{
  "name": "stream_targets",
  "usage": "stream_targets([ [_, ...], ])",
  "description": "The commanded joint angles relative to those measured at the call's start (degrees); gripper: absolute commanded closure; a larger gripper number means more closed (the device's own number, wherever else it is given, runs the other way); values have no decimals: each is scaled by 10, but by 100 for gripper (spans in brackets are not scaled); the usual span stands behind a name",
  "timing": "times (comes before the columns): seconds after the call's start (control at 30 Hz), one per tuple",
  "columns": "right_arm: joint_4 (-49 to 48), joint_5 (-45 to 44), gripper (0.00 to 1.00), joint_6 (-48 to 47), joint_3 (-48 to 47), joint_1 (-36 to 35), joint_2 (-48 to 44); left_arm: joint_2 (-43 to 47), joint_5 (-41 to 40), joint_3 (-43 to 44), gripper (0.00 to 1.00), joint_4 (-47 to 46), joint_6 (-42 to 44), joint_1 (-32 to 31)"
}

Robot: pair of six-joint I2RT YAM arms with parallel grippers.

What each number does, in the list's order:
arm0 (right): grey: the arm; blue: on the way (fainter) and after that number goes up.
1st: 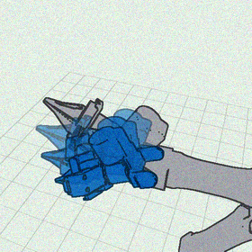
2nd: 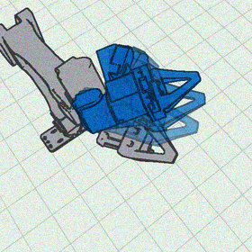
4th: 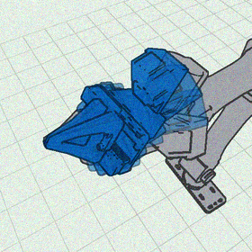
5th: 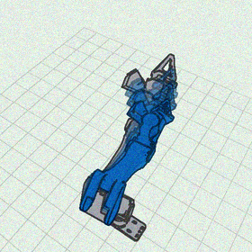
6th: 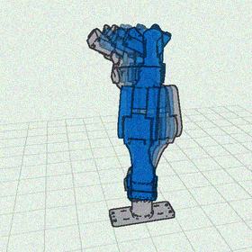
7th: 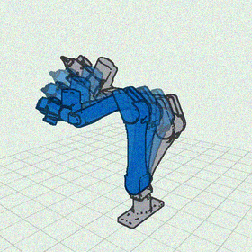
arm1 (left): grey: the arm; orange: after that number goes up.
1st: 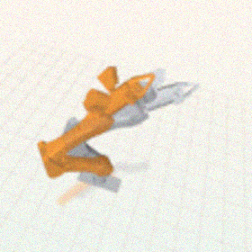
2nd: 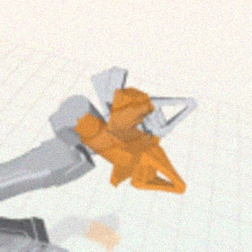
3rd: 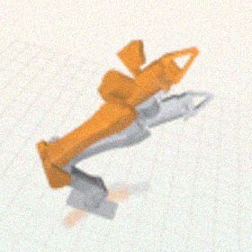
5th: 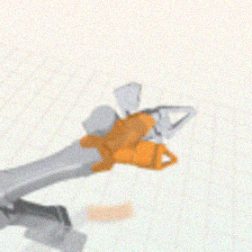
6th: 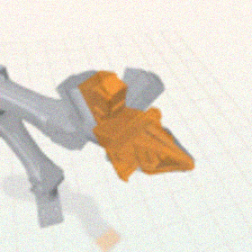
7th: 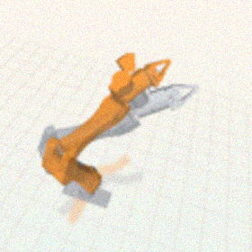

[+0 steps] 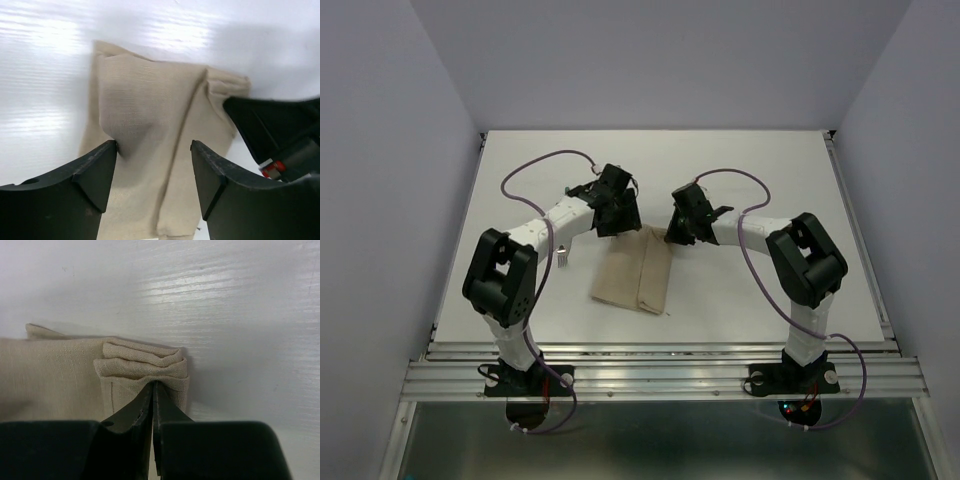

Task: Fold the napkin into a case and place the utensils inside
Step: Fold the 2/3-rectangle-folded napkin at the center of the board.

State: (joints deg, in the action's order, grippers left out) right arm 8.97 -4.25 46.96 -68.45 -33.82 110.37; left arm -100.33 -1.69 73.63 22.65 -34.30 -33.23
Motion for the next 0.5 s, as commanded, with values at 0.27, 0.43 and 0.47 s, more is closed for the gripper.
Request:
stream_targets([
  [0.27, 43, 52, 91, -66, -17, -4, 39, 97, -21, -117, 29, 14, 10, 67],
  [0.43, 44, 50, 91, -73, -16, -4, 34, 188, 13, -241, 31, -5, -25, 67],
  [0.47, 44, 50, 91, -73, -16, -4, 33, 205, 14, -279, 31, -6, -34, 67],
])
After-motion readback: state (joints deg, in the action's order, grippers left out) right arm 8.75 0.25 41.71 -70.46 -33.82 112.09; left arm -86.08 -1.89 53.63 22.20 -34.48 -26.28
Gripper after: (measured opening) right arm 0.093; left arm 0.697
